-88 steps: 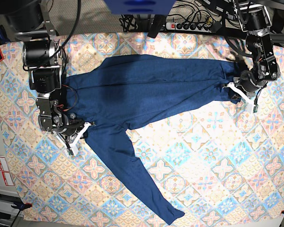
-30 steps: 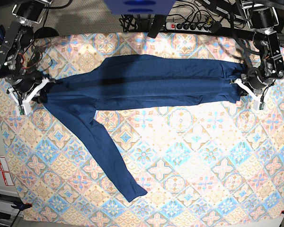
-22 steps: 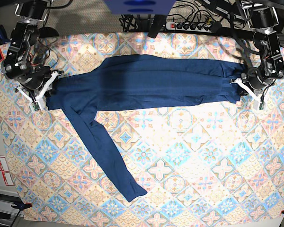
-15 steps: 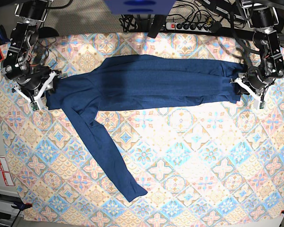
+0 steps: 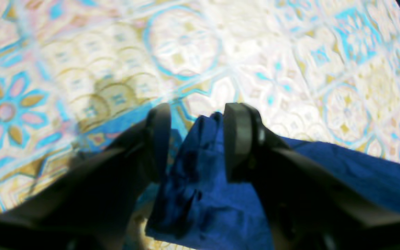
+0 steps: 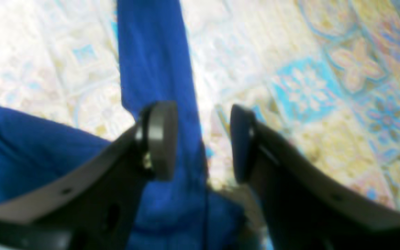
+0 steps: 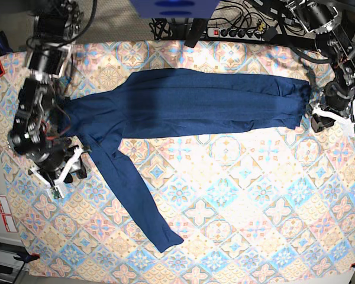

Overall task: Fold the T-shirt properly
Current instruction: 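Move the right gripper to the extended sleeve and grasp it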

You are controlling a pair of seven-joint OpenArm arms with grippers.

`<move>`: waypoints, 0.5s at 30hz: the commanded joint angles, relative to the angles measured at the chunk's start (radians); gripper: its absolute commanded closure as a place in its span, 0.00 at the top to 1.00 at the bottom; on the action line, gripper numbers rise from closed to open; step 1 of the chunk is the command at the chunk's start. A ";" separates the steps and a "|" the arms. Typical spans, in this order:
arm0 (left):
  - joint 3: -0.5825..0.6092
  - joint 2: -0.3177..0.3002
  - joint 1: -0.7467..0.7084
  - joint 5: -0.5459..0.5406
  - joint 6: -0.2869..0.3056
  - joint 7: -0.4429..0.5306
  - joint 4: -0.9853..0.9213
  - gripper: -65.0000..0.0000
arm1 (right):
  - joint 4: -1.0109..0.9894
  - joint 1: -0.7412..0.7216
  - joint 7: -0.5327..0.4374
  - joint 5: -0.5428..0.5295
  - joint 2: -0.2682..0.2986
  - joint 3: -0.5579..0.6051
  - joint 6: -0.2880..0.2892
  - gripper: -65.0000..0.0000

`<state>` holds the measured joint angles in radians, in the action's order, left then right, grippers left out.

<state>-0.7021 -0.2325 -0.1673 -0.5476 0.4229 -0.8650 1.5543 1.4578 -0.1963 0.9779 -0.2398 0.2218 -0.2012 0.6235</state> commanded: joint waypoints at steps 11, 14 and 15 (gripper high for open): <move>-0.003 -0.012 -0.001 -0.139 0.006 -0.036 0.019 0.38 | -0.474 -0.243 -0.241 0.003 0.018 0.181 -0.004 0.38; -0.003 -0.012 -0.015 -0.171 0.006 -0.036 0.019 0.38 | -0.610 -0.303 -0.320 0.003 0.018 0.194 -0.004 0.38; -0.003 -0.012 -0.016 -0.182 0.006 -0.036 0.019 0.38 | -0.647 -0.317 -0.345 0.003 0.018 0.194 -0.004 0.38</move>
<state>-0.7002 -0.2298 -0.1867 -0.7013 0.4236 -0.9161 1.5551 0.7914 -0.4786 0.6548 -0.2195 0.2314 -0.0048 0.6159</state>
